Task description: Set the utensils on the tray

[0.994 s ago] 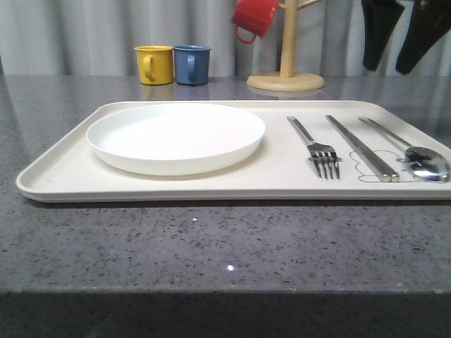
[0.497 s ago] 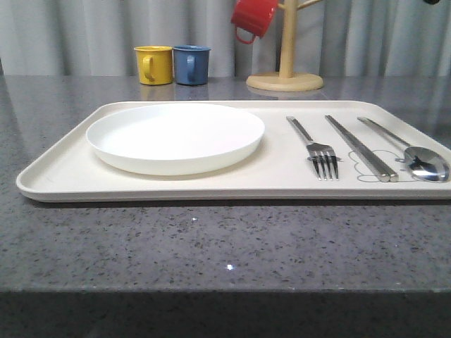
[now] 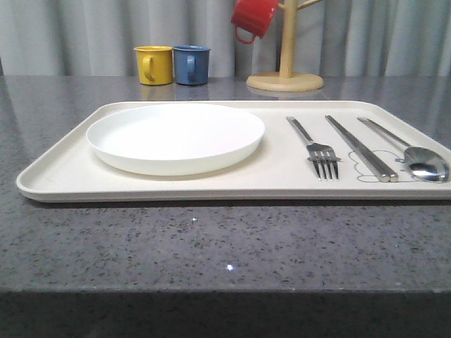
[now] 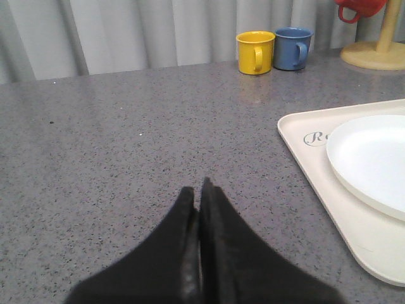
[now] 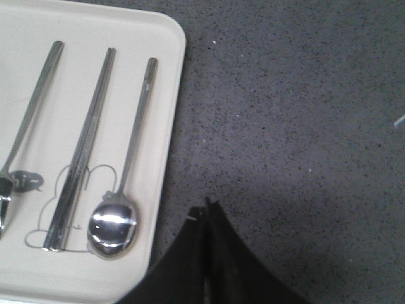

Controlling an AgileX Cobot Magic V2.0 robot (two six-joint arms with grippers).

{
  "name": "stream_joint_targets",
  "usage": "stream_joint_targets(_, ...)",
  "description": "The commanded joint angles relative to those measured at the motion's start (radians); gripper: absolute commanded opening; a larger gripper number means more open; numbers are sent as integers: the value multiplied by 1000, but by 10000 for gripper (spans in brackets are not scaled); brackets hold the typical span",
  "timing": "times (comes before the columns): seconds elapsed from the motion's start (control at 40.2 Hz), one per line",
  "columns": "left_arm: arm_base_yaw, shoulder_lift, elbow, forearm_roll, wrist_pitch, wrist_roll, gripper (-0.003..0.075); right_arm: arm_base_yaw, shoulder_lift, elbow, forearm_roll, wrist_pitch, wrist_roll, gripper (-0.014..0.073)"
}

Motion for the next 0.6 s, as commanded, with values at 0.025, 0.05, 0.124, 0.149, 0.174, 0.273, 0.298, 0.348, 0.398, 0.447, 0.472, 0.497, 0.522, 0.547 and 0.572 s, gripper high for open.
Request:
stream_joint_targets(0.025, -8, 9, -26, -3, -85, -6, -18, -1, -179, 153, -54, -232, -11, -62)
stream_joint_targets(0.05, -8, 9, -26, -3, -85, -6, -18, -1, -225, 191, -58, -261, -11, -62)
stream_joint_targets(0.124, -8, 9, -26, -3, -85, -6, -18, -1, -351, 279, -59, -303, -11, -62)
stream_joint_targets(0.149, -8, 9, -26, -3, -85, -6, -18, -1, -391, 306, -59, -309, -11, -62)
stream_joint_targets(0.174, -8, 9, -26, -3, -85, -6, -18, -1, -430, 332, -59, -312, -11, -62)
stream_joint_targets(0.273, -8, 9, -26, -3, -85, -6, -18, -1, -537, 402, -59, -321, -11, -62)
stream_joint_targets(0.298, -8, 9, -26, -3, -85, -6, -18, -1, -563, 416, -59, -328, -11, -62)
stream_joint_targets(0.348, -8, 9, -26, -3, -85, -6, -18, -1, -603, 436, -59, -348, -11, -62)
stream_joint_targets(0.398, -8, 9, -26, -3, -85, -6, -18, -1, -633, 448, -59, -357, -11, -62)
stream_joint_targets(0.447, -8, 9, -26, -3, -85, -6, -18, -1, -654, 452, -59, -357, -11, -62)
stream_joint_targets(0.472, -8, 9, -26, -3, -85, -6, -18, -1, -663, 452, -59, -357, -11, -62)
stream_joint_targets(0.497, -8, 9, -26, -3, -85, -6, -18, -1, -667, 452, -59, -357, -11, -62)
stream_joint_targets(0.522, -8, 9, -26, -3, -85, -6, -18, -1, -670, 452, -59, -357, -11, -62)
stream_joint_targets(0.547, -8, 9, -26, -3, -85, -6, -18, -1, -671, 452, -59, -357, -11, -62)
stream_joint_targets(0.572, -8, 9, -26, -3, -85, -6, -18, -1, -671, 452, -59, -357, -11, -62)
